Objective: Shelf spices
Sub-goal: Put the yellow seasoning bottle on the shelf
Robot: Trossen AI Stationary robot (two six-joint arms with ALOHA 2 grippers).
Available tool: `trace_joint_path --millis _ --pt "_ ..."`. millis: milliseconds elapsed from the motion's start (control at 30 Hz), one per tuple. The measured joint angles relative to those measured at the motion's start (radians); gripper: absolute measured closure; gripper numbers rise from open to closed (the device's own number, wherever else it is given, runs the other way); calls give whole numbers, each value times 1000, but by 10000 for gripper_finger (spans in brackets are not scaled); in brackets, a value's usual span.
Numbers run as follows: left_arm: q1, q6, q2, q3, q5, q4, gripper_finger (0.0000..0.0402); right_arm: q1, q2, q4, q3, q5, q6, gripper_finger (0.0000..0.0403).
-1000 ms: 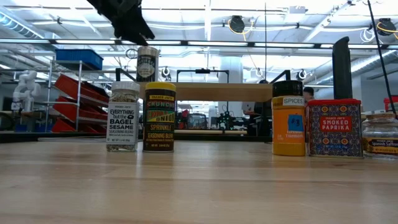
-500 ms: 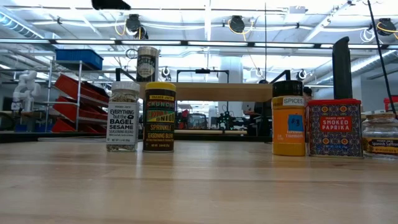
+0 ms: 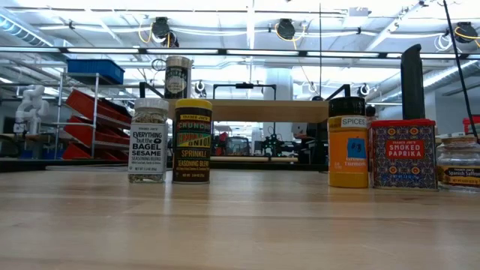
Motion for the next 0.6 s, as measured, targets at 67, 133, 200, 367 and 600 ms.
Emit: trace_joint_path --millis 67,133,200,367,600 --pt "-24 -15 1 0 0 -8 24 -13 62 28 0 -49 -11 357" --pt "-46 -21 6 0 0 -18 24 -19 128 40 11 -66 -17 332" --pt "-64 -20 12 0 -2 -25 24 -19 195 40 38 -67 -19 301" --pt "-95 -16 15 0 -51 -68 24 -21 339 -27 152 -66 -27 223" --pt "-120 -24 25 -41 -108 -104 24 -38 477 -201 309 -65 -60 151"
